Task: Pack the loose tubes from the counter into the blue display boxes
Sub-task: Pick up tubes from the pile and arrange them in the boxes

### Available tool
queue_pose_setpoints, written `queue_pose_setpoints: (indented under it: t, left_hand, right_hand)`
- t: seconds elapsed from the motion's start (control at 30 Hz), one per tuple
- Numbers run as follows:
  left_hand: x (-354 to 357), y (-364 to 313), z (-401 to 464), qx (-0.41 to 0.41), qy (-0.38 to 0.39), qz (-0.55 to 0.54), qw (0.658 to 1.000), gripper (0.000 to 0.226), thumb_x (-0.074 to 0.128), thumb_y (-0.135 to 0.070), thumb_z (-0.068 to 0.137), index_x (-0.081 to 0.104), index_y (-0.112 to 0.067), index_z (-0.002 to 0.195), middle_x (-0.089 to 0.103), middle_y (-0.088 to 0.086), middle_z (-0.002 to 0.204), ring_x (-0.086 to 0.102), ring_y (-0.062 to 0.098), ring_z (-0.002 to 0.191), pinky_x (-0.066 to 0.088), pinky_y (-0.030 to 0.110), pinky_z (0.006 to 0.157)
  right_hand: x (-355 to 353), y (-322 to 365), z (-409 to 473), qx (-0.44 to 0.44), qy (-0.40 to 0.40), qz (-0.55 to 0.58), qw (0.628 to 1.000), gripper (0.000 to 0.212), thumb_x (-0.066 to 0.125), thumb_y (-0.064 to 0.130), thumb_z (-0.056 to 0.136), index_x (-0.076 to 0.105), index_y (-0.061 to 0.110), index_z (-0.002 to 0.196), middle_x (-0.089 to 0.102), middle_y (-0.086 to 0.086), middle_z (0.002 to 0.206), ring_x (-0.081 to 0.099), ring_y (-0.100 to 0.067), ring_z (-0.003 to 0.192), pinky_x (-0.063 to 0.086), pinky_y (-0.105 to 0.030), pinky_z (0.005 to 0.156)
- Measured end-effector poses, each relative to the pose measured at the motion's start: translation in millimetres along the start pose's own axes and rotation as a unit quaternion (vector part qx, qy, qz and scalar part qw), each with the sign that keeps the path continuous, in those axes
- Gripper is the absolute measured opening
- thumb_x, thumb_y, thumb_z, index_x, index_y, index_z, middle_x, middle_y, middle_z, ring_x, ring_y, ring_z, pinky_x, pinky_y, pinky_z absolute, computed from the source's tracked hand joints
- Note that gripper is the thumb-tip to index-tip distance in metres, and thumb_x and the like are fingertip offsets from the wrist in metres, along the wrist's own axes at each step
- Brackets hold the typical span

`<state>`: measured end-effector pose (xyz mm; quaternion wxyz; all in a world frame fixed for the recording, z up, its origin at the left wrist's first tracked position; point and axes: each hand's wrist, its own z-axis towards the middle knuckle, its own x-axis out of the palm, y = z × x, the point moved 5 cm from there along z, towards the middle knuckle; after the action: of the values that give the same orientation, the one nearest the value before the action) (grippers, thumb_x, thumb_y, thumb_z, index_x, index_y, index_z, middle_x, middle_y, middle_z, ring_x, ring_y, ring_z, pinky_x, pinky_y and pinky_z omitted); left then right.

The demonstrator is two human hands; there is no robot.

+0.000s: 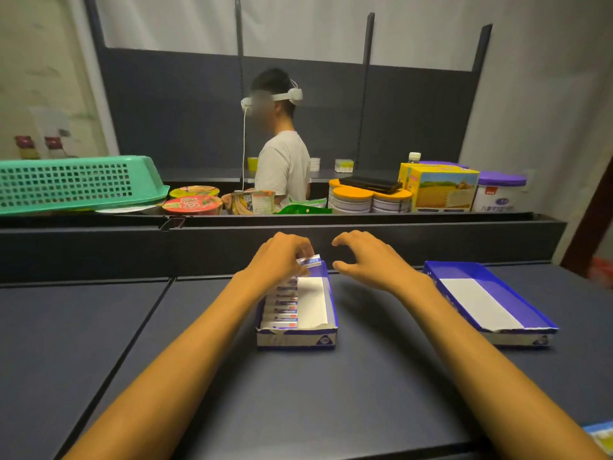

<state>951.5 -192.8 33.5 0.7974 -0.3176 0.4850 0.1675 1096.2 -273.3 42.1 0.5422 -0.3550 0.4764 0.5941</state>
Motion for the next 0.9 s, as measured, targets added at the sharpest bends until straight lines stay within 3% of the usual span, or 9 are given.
queue_pose_setpoints:
  t: [0.17,0.3,0.43,0.63,0.9]
  left_hand:
    - [14.6,4.9,17.5,-0.013,0.010,-0.049,0.999,0.032,0.085,-0.023,0.071,0.066,-0.021,0.097,0.070,-0.001,0.096,0.064,0.012,0.082,0.054,0.027,0.076]
    - [26.0,9.5,22.0,-0.012,0.027,-0.031,0.999,0.032,0.084,-0.023,0.072,0.063,-0.021,0.096,0.067,-0.003,0.091,0.064,0.014,0.081,0.055,0.028,0.076]
    - [32.1,10.7,22.0,0.002,0.030,0.026,0.999,0.035,0.084,-0.027,0.071,0.062,-0.021,0.098,0.068,-0.002,0.093,0.064,0.016,0.083,0.055,0.032,0.075]
    - [35.7,6.8,25.1,0.031,0.039,0.105,0.993,0.038,0.080,-0.029,0.076,0.063,-0.019,0.109,0.068,0.002,0.105,0.064,0.019,0.092,0.046,0.023,0.073]
    - [35.1,10.6,17.8,0.044,0.029,0.057,0.997,0.033,0.074,-0.030,0.083,0.068,-0.019,0.113,0.071,0.002,0.104,0.066,0.017,0.090,0.055,0.029,0.080]
  right_hand:
    - [12.1,-2.1,14.5,-0.021,0.015,0.027,0.999,0.048,0.062,0.041,0.089,0.047,0.027,0.133,0.050,0.002,0.137,0.047,-0.016,0.124,0.046,-0.036,0.098]
    - [23.2,-2.9,20.4,-0.026,0.033,0.045,0.998,0.050,0.063,0.041,0.089,0.047,0.027,0.134,0.050,0.002,0.138,0.048,-0.015,0.124,0.046,-0.035,0.099]
    - [33.4,-1.9,22.3,-0.030,0.050,0.051,0.997,0.054,0.066,0.044,0.087,0.046,0.027,0.135,0.050,0.002,0.138,0.048,-0.015,0.123,0.047,-0.036,0.098]
    - [35.4,-3.6,22.4,-0.022,0.055,0.066,0.996,0.056,0.068,0.045,0.085,0.047,0.026,0.133,0.053,0.002,0.135,0.051,-0.015,0.119,0.049,-0.038,0.097]
    - [36.9,-3.2,23.2,-0.007,0.061,0.090,0.994,0.056,0.070,0.041,0.084,0.048,0.026,0.133,0.054,0.002,0.134,0.053,-0.015,0.118,0.050,-0.038,0.097]
